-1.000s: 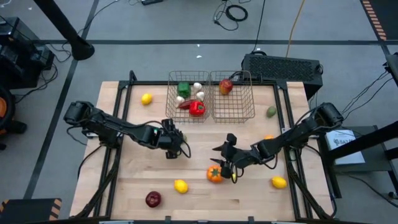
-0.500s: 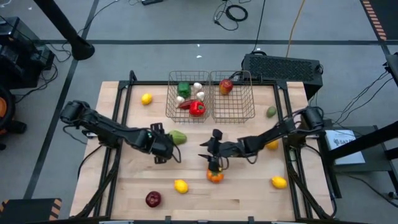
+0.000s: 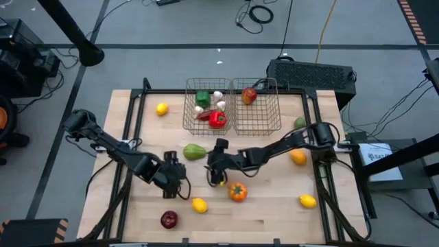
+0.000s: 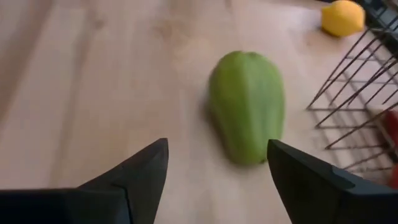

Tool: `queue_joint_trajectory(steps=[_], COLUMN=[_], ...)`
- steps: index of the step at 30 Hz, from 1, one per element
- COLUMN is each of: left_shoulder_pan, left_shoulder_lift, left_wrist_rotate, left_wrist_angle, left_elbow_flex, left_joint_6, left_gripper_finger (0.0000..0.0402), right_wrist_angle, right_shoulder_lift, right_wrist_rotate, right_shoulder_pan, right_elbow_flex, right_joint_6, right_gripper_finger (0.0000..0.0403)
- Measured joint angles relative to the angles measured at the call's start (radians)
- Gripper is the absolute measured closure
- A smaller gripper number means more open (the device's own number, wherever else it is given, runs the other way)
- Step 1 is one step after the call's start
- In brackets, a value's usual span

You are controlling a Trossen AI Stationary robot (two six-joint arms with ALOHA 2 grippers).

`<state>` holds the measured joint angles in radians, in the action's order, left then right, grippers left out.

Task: Sort produce into baskets
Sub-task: Put the chayote into the left mesh basket

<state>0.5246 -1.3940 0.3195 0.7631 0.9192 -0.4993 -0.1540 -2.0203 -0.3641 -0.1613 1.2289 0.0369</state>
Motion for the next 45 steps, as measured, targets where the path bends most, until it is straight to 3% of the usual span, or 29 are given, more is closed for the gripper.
queue_joint_trajectory(steps=[7,12,17,22,30,39,45], left_shoulder_pan=[0.013,-0.002,-0.049,-0.093,-0.134,-0.178,-0.178], left_shoulder_lift=[0.000,0.000,0.000,0.000,0.000,0.000,0.000], left_wrist_rotate=[0.163,0.177,0.256,0.236,0.202,0.066,0.058], left_wrist_angle=[0.203,0.174,0.150,0.065,-0.043,-0.101,-0.114], left_elbow_flex=[-0.029,-0.081,-0.125,-0.154,-0.174,-0.174,-0.174], left_joint_6=[-0.137,-0.126,-0.081,-0.013,0.080,0.119,0.123], left_gripper_finger=[0.0116,0.0116,0.0116,0.0116,0.0116,0.0116,0.0116], right_wrist_angle=[0.036,0.055,0.051,0.046,0.040,-0.005,0.021], right_shoulder_lift=[-0.100,-0.128,-0.128,-0.128,-0.131,-0.139,-0.140], right_wrist_rotate=[0.007,0.029,0.036,0.161,0.181,0.184,0.188], right_shoulder_pan=[0.050,0.073,0.096,0.129,0.132,0.139,0.147], right_elbow_flex=[0.090,0.107,0.108,0.108,0.108,0.108,0.108], right_joint_6=[-0.090,-0.098,-0.104,-0.106,-0.105,-0.104,-0.105], right_gripper_finger=[0.0109,0.0095,0.0094,0.0094,0.0094,0.0094,0.0094])
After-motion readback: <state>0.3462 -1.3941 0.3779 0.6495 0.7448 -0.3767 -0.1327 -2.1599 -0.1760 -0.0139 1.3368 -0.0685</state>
